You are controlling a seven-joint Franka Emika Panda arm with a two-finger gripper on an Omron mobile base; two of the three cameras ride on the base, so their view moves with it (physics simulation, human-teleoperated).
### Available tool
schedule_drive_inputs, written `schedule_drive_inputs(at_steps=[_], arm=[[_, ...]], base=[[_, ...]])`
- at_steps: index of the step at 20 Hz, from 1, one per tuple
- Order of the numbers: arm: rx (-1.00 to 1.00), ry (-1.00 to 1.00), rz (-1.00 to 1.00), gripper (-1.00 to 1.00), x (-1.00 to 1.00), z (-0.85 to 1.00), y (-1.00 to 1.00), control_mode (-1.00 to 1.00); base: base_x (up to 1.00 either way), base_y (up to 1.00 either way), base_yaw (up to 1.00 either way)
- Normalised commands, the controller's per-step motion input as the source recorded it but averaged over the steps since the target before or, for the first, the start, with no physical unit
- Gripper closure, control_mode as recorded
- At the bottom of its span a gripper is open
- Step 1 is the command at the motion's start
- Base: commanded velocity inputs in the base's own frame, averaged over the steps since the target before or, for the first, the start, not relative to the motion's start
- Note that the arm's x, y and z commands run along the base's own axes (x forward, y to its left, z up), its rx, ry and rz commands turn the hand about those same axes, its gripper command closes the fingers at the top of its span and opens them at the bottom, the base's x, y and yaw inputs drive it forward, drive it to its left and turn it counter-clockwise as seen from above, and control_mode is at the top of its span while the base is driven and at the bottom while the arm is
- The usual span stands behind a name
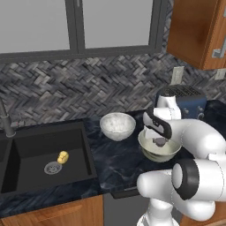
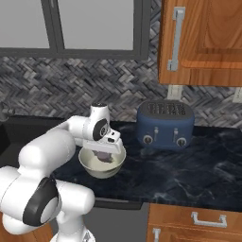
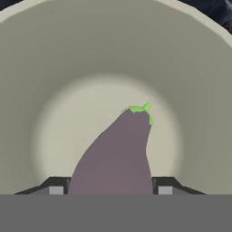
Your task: Pick the eggplants from the cabinet and place them in one bowl. Pick the potato from the sink and place it in the other bowl.
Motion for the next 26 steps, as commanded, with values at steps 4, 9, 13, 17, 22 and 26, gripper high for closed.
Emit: schedule_drive_inputs(at_steps=[4,9,13,17,22,26], arm=[[0.00,0.00,0.00,1.00,0.00,0.00,0.00,-1.00],[0.00,0.00,0.00,-1.00,0.00,0.00,0.00,-1.00],[0.00,0.00,0.00,-1.00,0.00,0.00,0.00,-1.00],[0.00,0.00,0.00,-1.00,-0.01,0.00,0.00,-1.00],[0.00,0.00,0.00,-1.00,-0.06,0.08,0.00,-1.00],[0.00,-0.03,0.00,-1.00,-0.27,0.50,0.00,-1.00]], base=[[0.00,0.00,0.00],[0.00,0.00,0.00],[0.00,0.00,0.00],[0.00,0.00,0.00],[0.00,0.00,0.00],[0.00,0.00,0.00]])
